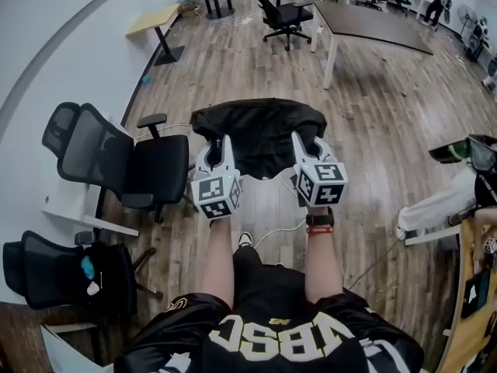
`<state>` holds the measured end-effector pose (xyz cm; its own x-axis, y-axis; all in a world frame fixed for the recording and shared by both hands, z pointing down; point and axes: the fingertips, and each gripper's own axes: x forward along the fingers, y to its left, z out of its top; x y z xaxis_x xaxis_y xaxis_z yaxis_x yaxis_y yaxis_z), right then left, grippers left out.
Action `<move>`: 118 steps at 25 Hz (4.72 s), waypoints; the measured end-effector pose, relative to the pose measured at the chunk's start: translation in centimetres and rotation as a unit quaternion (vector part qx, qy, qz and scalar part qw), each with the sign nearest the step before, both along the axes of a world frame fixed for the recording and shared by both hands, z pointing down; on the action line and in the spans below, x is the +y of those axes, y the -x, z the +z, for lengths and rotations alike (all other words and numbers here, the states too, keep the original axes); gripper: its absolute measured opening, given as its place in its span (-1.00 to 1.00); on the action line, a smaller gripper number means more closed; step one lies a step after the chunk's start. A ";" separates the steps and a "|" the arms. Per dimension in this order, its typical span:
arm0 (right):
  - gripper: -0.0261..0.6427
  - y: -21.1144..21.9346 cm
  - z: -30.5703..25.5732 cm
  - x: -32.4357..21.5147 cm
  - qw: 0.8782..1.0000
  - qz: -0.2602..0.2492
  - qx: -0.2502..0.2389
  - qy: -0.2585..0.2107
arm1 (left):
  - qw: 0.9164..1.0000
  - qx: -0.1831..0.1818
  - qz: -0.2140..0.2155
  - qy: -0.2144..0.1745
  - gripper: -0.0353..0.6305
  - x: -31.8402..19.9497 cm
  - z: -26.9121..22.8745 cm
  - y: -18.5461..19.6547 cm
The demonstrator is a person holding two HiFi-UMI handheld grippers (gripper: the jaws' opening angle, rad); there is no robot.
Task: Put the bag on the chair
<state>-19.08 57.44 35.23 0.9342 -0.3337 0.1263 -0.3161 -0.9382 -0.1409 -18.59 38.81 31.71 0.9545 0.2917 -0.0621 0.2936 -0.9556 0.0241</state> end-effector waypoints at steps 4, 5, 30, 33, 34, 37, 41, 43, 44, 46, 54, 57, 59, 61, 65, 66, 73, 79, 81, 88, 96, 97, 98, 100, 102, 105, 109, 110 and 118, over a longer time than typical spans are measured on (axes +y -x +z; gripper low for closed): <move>-0.80 -2.4 1.1 0.2 1.000 0.017 -0.002 -0.010 | 1.000 -0.007 0.011 0.001 -0.75 0.6 1.3 -2.4; -0.80 -3.4 1.4 0.2 1.000 0.019 -0.005 -0.012 | 1.000 -0.009 0.014 0.002 -0.75 0.6 1.5 -3.6; -0.79 -34.0 0.2 -14.3 0.999 -0.033 -0.020 -0.023 | 0.999 -0.017 -0.025 0.045 -0.75 -13.8 0.1 -32.5; -0.79 -36.0 -0.5 -17.8 0.998 -0.061 -0.019 -0.021 | 0.997 -0.020 -0.054 0.050 -0.75 -17.5 0.4 -33.4; -0.78 -36.7 -0.6 -19.0 0.997 -0.073 -0.019 -0.019 | 0.996 -0.020 -0.064 0.053 -0.75 -18.6 0.5 -33.7; -0.79 -38.4 -0.6 -23.2 0.993 -0.114 -0.022 -0.014 | 0.993 -0.021 -0.101 0.059 -0.75 -22.6 0.7 -34.1; -0.79 -41.2 0.0 -30.2 0.982 -0.188 -0.025 -0.009 | 0.983 -0.017 -0.170 0.064 -0.75 -28.6 1.7 -34.0; -0.78 -42.6 0.7 -34.2 0.973 -0.229 -0.031 -0.008 | 0.975 -0.021 -0.211 0.068 -0.75 -32.1 2.6 -33.9; -0.78 -43.2 1.2 -36.2 0.968 -0.249 -0.036 -0.009 | 0.970 -0.024 -0.231 0.071 -0.75 -34.0 3.1 -33.9; -0.78 -44.3 2.0 -40.7 0.955 -0.292 -0.047 -0.005 | 0.958 -0.028 -0.275 0.077 -0.75 -37.9 3.9 -33.9; -0.78 -46.7 2.7 -57.9 0.884 -0.461 -0.070 0.004 | 0.892 -0.029 -0.444 0.081 -0.75 -50.1 4.2 -31.4; -0.77 -46.3 3.4 -63.4 0.851 -0.520 -0.077 0.011 | 0.860 -0.033 -0.502 0.083 -0.75 -53.6 4.7 -29.5; -0.77 -45.9 3.9 -66.4 0.829 -0.553 -0.083 0.015 | 0.839 -0.037 -0.536 0.088 -0.75 -55.3 5.4 -28.5; -0.77 -45.4 4.3 -68.9 0.806 -0.584 -0.091 0.013 | 0.818 -0.041 -0.566 0.092 -0.75 -56.7 5.9 -27.6; -0.78 -45.0 4.5 -72.5 0.766 -0.633 -0.107 0.003 | 0.782 -0.045 -0.614 0.100 -0.75 -58.0 6.6 -26.3; -0.78 -45.0 4.5 -73.2 0.760 -0.641 -0.110 0.000 | 0.776 -0.046 -0.621 0.100 -0.75 -58.2 6.7 -26.2; -0.78 -43.8 6.6 -76.0 0.720 -0.683 -0.122 0.006 | 0.741 -0.063 -0.658 0.113 -0.75 -59.8 8.6 -24.7; -0.78 -42.3 9.2 -78.9 0.704 -0.695 -0.143 0.028 | 0.725 -0.087 -0.670 0.133 -0.75 -61.5 11.3 -23.2; -0.78 -41.9 10.4 -80.0 0.702 -0.695 -0.147 0.039 | 0.723 -0.097 -0.670 0.142 -0.74 -62.6 12.7 -22.8; -0.78 -41.0 14.7 -84.3 0.687 -0.699 -0.169 0.108 | 0.714 -0.135 -0.657 0.202 -0.73 -67.0 18.7 -21.4; -0.78 -39.3 19.0 -87.8 0.681 -0.690 -0.200 0.142 | 0.702 -0.169 -0.654 0.224 -0.73 -70.0 22.8 -20.1; -0.78 -39.2 19.5 -88.2 0.679 -0.690 -0.203 0.147 | 0.700 -0.173 -0.654 0.229 -0.73 -70.3 23.4 -20.0; -0.78 -39.0 20.2 -88.5 0.676 -0.690 -0.207 0.155 | 0.697 -0.178 -0.654 0.235 -0.73 -70.6 24.0 -19.9; -0.78 -38.7 21.8 -89.0 0.667 -0.691 -0.216 0.176 | 0.689 -0.190 -0.655 0.245 -0.73 -71.1 25.5 -19.6; -0.77 -38.3 23.6 -89.2 0.655 -0.690 -0.230 0.204 | 0.681 -0.201 -0.656 0.256 -0.73 -71.5 27.1 -19.4; -0.77 -38.0 26.8 -88.6 0.636 -0.685 -0.258 0.244 | 0.670 -0.222 -0.653 0.274 -0.73 -71.3 29.7 -19.2; -0.77 -38.1 29.8 -88.4 0.630 -0.671 -0.275 0.278 | 0.659 -0.248 -0.643 0.301 -0.73 -70.8 33.0 -18.9; -0.77 -38.1 30.5 -88.5 0.629 -0.668 -0.279 0.283 | 0.656 -0.253 -0.641 0.307 -0.73 -70.8 33.7 -18.9; -0.75 -37.8 37.3 -88.6 0.621 -0.649 -0.306 0.316 | 0.638 -0.298 -0.616 0.352 -0.73 -70.8 40.0 -18.6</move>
<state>18.71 -31.20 72.53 -0.3564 -0.4596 0.8135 -0.9326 0.1215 -0.3400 -0.04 -31.98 71.73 0.3472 -0.6033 0.7180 -0.9328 -0.1434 0.3306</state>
